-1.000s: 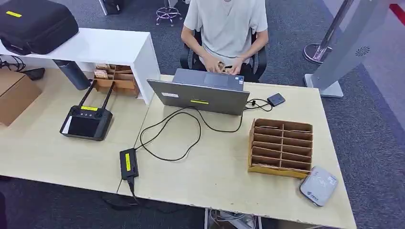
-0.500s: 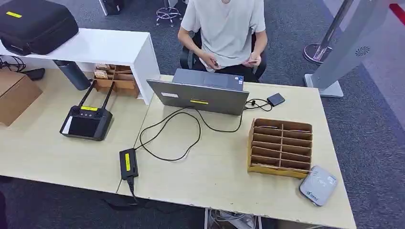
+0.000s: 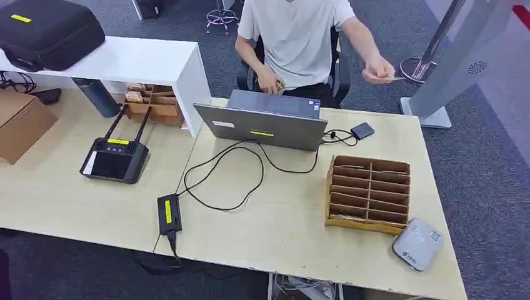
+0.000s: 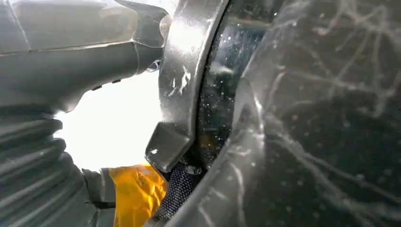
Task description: Pass the card to the sensor for recognition and then transmit it.
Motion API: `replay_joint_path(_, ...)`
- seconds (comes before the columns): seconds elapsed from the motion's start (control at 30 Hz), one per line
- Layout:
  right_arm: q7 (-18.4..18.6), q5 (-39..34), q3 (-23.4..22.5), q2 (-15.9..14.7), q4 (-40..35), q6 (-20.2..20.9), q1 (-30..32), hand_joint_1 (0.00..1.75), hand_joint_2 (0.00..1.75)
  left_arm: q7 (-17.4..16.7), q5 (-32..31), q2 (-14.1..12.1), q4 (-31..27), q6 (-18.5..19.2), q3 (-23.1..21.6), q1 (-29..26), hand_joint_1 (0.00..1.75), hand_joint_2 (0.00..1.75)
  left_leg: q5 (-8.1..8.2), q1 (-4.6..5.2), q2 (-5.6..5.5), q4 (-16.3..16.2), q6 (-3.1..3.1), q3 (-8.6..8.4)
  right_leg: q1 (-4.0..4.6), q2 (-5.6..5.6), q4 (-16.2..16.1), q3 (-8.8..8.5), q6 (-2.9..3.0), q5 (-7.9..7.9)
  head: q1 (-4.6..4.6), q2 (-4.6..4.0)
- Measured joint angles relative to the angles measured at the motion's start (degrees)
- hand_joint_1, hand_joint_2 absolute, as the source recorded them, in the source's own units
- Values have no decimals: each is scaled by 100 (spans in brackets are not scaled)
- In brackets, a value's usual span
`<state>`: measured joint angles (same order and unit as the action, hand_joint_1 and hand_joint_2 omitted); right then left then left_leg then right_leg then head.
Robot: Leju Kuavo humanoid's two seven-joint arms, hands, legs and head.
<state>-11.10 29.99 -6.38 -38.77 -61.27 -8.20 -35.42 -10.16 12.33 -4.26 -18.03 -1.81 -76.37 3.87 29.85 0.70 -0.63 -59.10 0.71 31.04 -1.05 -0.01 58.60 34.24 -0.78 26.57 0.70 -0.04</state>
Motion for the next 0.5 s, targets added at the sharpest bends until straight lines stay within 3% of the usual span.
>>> replay_joint_path(0.27, 146, 1069, 1156, 168, -286, -230, -717, 0, 175, -61, -133, 11, 2, 35, -39, 44, 0, 175, -6, 0, -6, 0, -2, 4, 0, -8, 1, 0, 1, -2, 0, 0)
replay_joint_path(0.5, 260, 1920, 2287, 491, -400, -452, -1293, 0, 175, -103, -301, 22, 2, 74, -48, 76, 0, 175, -7, -2, -6, 0, -3, 3, 1, -8, 3, 1, 3, -2, 0, 0)
